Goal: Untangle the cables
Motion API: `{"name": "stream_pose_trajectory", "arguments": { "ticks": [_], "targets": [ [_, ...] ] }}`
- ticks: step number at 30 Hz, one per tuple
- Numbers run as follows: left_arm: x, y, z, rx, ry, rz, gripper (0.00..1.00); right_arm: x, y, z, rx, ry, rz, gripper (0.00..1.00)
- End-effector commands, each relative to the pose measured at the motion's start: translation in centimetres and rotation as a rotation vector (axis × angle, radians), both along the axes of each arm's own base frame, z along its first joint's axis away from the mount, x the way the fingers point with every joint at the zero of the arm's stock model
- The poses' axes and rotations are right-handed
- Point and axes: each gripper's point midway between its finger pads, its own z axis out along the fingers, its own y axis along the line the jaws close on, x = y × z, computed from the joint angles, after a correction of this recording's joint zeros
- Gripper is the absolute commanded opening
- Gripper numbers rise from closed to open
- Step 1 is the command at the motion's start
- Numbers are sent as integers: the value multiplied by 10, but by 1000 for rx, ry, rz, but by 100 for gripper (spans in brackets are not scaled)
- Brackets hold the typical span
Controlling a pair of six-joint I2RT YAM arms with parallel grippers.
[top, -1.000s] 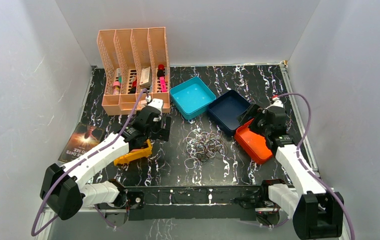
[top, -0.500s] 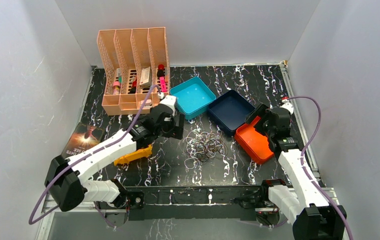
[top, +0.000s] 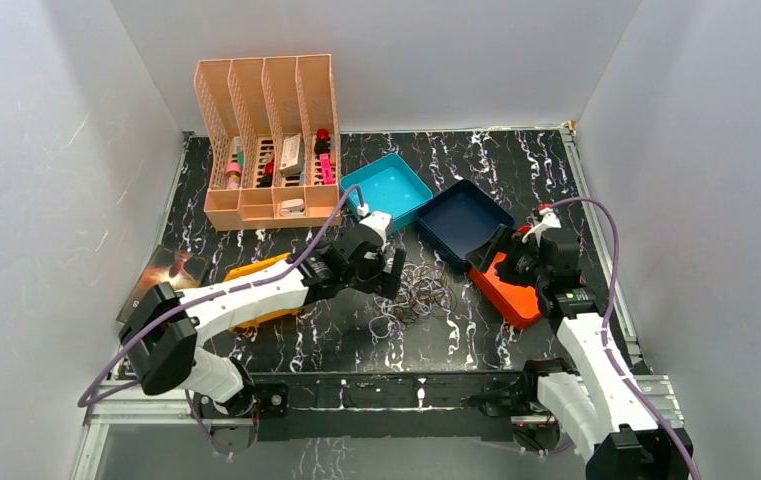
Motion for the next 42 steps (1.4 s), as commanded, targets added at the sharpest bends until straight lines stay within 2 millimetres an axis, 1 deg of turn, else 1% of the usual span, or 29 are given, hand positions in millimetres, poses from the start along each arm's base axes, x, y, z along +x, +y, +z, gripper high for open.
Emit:
{"name": "stream_pose_trajectory", "arguments": {
  "ticks": [1,3,6,11,14,19,23,28,32,38,40,42],
  "targets": [
    [-6,-24,1,-67,18,-53,94,-4,19,12,40,-68,134,92],
    [-7,-28,-1,-65,23,-66,92,-5,24,13,34,-76,190,90],
    [-5,-28,-2,-60,14,-67,91,-8,31,12,12,-73,277,85],
    [-3,-22,0,-46,-12,-56,91,-17,41,2,-20,-36,368,78],
    [-1,-17,2,-41,-28,-34,91,-22,49,-5,-42,-8,390,75],
    [1,-13,6,-41,-46,-20,91,-33,62,-27,-61,102,395,70],
    [1,-11,5,-31,-46,-15,91,-39,69,-45,-75,154,403,68],
    [0,-10,4,-29,-42,-12,91,-35,71,-55,-79,165,393,63],
    [1,-9,5,-27,-47,-8,91,-26,68,-62,-98,150,365,60],
    [2,-7,7,-29,-55,2,91,-21,74,-71,-98,144,392,52],
    [3,-6,7,-26,-57,4,91,-21,75,-73,-102,147,404,48],
    [3,-6,8,-27,-60,8,91,-21,77,-72,-94,140,422,41]
  ]
}}
